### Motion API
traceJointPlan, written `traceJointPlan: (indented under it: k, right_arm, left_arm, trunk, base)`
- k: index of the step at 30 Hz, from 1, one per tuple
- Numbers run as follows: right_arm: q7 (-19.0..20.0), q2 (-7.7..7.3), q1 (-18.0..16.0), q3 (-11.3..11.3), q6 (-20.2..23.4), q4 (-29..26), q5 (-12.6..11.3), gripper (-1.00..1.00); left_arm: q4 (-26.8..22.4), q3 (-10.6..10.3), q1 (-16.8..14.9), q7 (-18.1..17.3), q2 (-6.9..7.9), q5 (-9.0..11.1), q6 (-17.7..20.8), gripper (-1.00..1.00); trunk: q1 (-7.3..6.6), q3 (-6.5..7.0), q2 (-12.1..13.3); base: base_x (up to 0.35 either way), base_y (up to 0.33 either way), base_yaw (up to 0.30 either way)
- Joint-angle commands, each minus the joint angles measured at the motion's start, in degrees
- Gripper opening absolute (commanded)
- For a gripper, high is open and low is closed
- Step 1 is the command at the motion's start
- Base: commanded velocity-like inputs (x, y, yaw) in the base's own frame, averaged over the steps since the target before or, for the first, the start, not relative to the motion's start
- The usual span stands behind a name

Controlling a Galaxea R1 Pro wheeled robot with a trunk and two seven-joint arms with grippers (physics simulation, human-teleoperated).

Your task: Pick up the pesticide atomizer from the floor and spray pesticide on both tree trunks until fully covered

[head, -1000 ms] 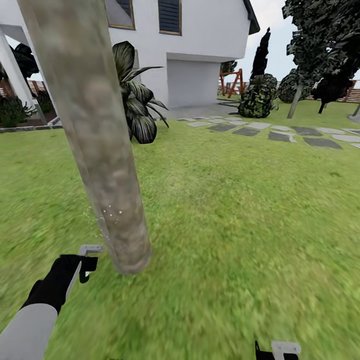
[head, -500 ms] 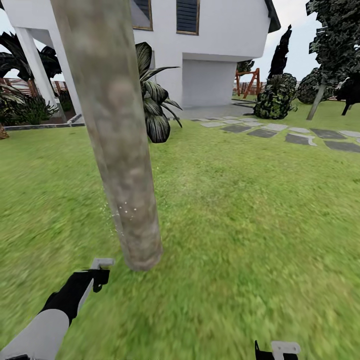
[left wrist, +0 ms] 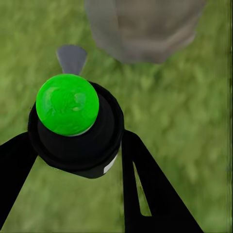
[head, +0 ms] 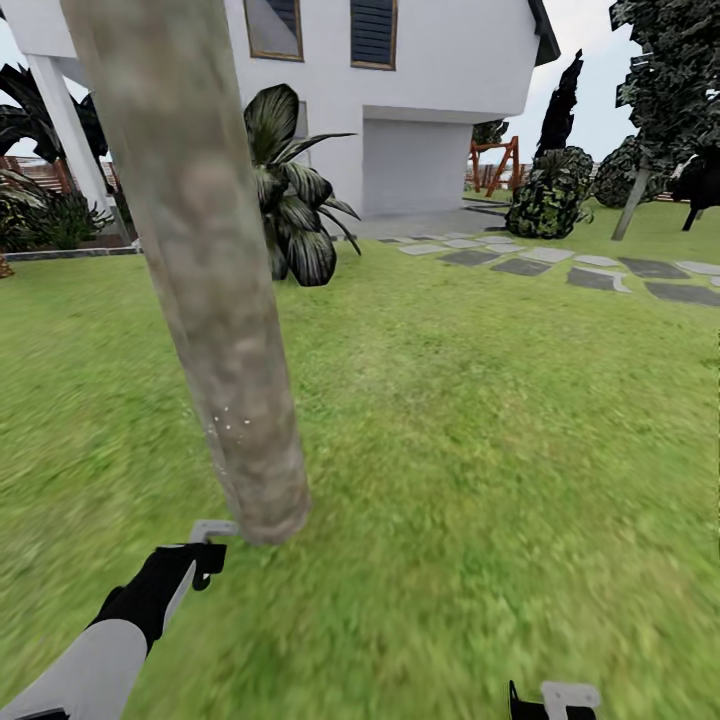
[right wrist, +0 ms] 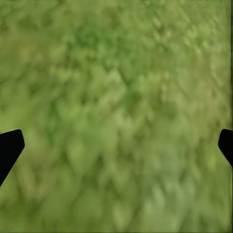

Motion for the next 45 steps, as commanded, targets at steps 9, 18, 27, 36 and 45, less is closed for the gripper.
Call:
traceJointPlan:
  k: [9,18,27,36,45]
  right_arm:
    - [0.0,0.09,0.0,0.0,0.0,0.0,0.0,1.0]
    - [0.0,0.09,0.0,0.0,0.0,0.0,0.0,1.0]
    - [-0.08,-0.09,0.0,0.0,0.0,0.09,0.0,1.0]
    - [-0.09,-0.04,0.0,0.0,0.0,0.09,0.0,1.0]
    - [-0.09,0.0,0.0,0.0,0.0,0.09,0.0,1.0]
  left_arm:
    - [0.0,0.21,-0.03,0.0,0.04,-0.01,0.05,-1.0]
    - [-0.08,0.25,0.01,0.0,-0.07,0.07,0.15,-1.0]
    - [-0.25,0.34,-0.03,0.17,-0.15,0.16,-0.23,-1.0]
    - [-0.27,0.99,-0.03,0.15,-0.12,0.34,-0.49,-1.0]
    - [-0.35,1.14,-0.03,0.12,0.3,0.6,-0.44,-1.0]
  trunk:
    - [0.0,0.0,0.0]
    - [0.0,0.0,0.0]
    - [0.0,0.0,0.0]
    - [0.0,0.0,0.0]
    - [0.0,0.0,0.0]
  base:
    - [0.006,-0.27,0.107]
    - [0.063,-0.255,0.23]
    - [0.237,-0.181,0.006]
    - [0.196,-0.205,0.0]
    - [-0.104,-0.235,0.211]
